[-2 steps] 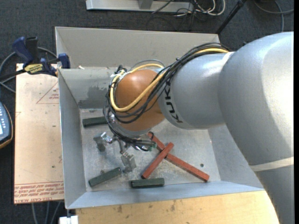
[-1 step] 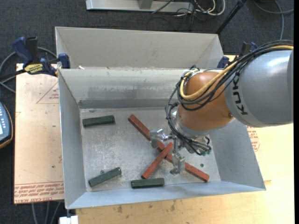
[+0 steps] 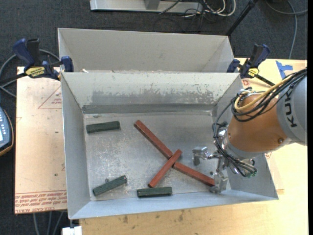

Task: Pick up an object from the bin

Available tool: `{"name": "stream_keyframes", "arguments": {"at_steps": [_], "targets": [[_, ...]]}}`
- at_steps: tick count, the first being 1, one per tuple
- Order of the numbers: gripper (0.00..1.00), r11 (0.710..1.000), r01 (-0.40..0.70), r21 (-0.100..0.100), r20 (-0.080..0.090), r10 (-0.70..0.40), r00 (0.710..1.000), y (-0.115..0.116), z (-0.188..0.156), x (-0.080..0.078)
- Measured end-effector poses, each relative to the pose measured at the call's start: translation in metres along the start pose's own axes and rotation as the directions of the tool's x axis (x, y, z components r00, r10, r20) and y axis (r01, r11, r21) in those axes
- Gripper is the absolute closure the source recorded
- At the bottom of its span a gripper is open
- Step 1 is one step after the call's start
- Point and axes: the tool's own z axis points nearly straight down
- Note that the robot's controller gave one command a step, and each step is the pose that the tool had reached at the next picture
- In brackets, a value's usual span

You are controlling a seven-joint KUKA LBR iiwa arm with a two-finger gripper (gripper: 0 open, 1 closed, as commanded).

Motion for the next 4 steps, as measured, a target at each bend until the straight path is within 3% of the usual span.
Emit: {"name": "stream_keyframes", "arguments": {"at_steps": [1,2,3,4], "targets": [[0.00,0.987,0.159,-0.006,-0.002,-0.159,0.987,0.055,0.001,-0.037],[1.00,0.988,0.154,-0.005,-0.004,-0.154,0.988,0.053,0.001,-0.035],[1.00,0.996,0.086,-0.001,0.000,-0.086,0.996,0.049,-0.070,-0.011],[1.00,0.996,0.084,0.003,0.005,-0.084,0.996,0.018,-0.225,-0.019]]}}
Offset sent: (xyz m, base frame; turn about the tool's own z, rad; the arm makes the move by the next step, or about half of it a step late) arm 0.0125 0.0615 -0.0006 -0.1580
